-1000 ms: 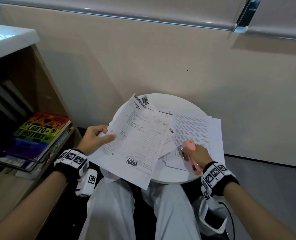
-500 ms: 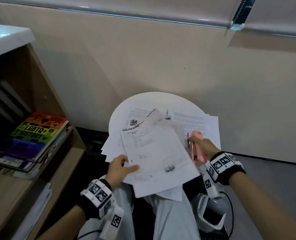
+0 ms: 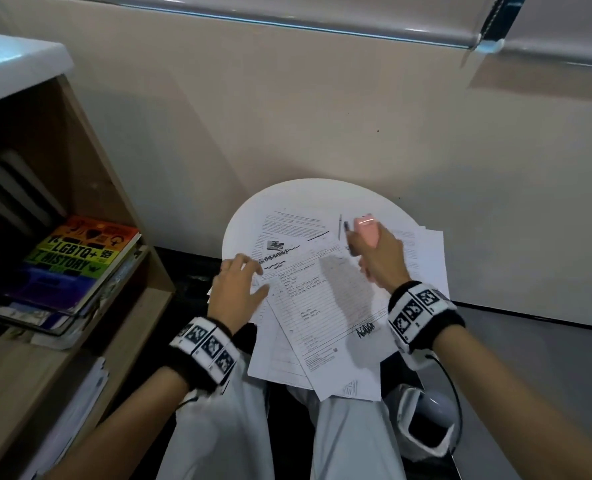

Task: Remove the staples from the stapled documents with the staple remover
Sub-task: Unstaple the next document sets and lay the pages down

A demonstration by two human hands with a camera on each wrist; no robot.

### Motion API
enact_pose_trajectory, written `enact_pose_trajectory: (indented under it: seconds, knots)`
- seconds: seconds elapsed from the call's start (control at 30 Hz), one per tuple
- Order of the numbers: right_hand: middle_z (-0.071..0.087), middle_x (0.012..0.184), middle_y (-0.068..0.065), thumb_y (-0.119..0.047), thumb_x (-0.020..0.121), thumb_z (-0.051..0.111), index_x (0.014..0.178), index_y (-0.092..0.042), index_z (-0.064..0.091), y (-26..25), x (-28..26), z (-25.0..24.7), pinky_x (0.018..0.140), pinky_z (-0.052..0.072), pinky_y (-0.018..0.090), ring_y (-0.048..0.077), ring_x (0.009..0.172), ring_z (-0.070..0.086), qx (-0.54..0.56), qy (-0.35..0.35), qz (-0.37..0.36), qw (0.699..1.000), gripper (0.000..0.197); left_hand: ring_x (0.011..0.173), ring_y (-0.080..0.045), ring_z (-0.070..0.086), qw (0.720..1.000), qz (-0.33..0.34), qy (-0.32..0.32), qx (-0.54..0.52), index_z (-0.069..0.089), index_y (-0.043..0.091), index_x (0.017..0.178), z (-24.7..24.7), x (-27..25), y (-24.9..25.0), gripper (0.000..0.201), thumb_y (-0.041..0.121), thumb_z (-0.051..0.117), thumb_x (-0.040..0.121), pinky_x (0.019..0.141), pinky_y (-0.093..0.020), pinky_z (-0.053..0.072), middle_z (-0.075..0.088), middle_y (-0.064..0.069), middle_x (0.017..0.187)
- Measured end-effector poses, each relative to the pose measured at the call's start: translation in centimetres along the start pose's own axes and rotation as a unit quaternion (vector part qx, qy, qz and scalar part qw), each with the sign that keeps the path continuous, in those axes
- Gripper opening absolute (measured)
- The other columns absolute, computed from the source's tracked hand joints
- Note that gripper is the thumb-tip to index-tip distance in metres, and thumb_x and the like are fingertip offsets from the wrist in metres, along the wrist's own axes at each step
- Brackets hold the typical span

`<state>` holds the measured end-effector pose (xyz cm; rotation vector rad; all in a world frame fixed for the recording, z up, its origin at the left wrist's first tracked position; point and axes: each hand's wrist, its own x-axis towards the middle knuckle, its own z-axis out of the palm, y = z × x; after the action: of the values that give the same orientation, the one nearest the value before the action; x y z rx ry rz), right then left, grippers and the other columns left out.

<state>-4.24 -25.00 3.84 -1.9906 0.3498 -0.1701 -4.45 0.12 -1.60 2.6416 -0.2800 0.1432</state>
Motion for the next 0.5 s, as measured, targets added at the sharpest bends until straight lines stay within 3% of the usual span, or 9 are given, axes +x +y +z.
enact_pose_trajectory:
  seconds: [0.1, 0.17, 0.23, 0.33, 0.4, 0.5]
  knots:
    - [0.063, 0.095, 0.011, -0.018, 0.089, 0.061, 0.125, -0.010, 0.041, -0.7, 0.7, 3.5, 0.050, 0.049, 0.026, 0.016, 0.062, 0.057, 0.003, -0.180, 0.122, 0.976, 0.043, 0.134, -0.019, 0.032, 0.996, -0.009, -0.083, -0.031, 0.050, 0.015, 0.130, 2.5, 2.3, -0.3, 0.047, 0.037, 0.058, 0.090, 0.107, -0.036, 0.032, 0.042, -0.001, 0.142]
    - [0.061, 0.106, 0.018, -0.013, 0.088, 0.060, 0.127, -0.007, 0.038, -0.1, 1.4, 5.9, 0.053, 0.050, 0.029, 0.019, 0.065, 0.058, -0.043, -0.226, 0.171, 0.958, 0.046, 0.144, -0.019, 0.020, 0.991, 0.002, -0.133, -0.007, 0.036, 0.014, 0.143, 3.8, 2.9, -0.3, 0.061, 0.040, 0.056, 0.091, 0.115, -0.037, 0.023, 0.028, -0.002, 0.154]
    - [0.058, 0.119, 0.020, -0.017, 0.091, 0.057, 0.128, -0.003, 0.039, 0.6, 1.8, 7.9, 0.055, 0.048, 0.029, 0.024, 0.075, 0.060, -0.118, -0.210, 0.154, 0.958, 0.044, 0.147, -0.019, 0.011, 0.986, 0.027, -0.166, 0.010, 0.027, 0.012, 0.148, 4.5, 3.4, -0.1, 0.071, 0.041, 0.057, 0.090, 0.119, -0.037, 0.016, 0.017, -0.002, 0.158]
    - [0.053, 0.128, 0.020, -0.031, 0.095, 0.052, 0.131, -0.001, 0.042, 1.4, 2.0, 9.8, 0.074, 0.047, 0.033, 0.033, 0.107, 0.058, -0.244, -0.175, 0.098, 0.949, 0.048, 0.148, -0.023, 0.006, 0.975, 0.051, -0.213, 0.025, 0.020, 0.004, 0.149, 5.0, 4.2, 0.1, 0.077, 0.035, 0.059, 0.090, 0.121, -0.037, 0.011, 0.008, -0.008, 0.159]
    - [0.052, 0.129, 0.020, -0.037, 0.096, 0.048, 0.131, -0.002, 0.042, 1.6, 2.0, 10.5, 0.086, 0.046, 0.038, 0.035, 0.113, 0.055, -0.263, -0.149, 0.081, 0.950, 0.050, 0.148, -0.027, 0.003, 0.968, 0.067, -0.238, 0.042, 0.016, 0.000, 0.148, 5.1, 4.6, 0.5, 0.080, 0.030, 0.062, 0.089, 0.121, -0.037, 0.009, 0.005, -0.011, 0.159]
    - [0.051, 0.130, 0.021, -0.040, 0.098, 0.045, 0.131, -0.001, 0.041, 1.9, 2.4, 11.2, 0.087, 0.045, 0.038, 0.036, 0.114, 0.054, -0.286, -0.120, 0.069, 0.948, 0.051, 0.148, -0.028, 0.003, 0.964, 0.082, -0.249, 0.038, 0.018, -0.001, 0.147, 5.1, 5.0, 0.7, 0.084, 0.028, 0.067, 0.086, 0.121, -0.035, 0.006, 0.006, -0.013, 0.158]
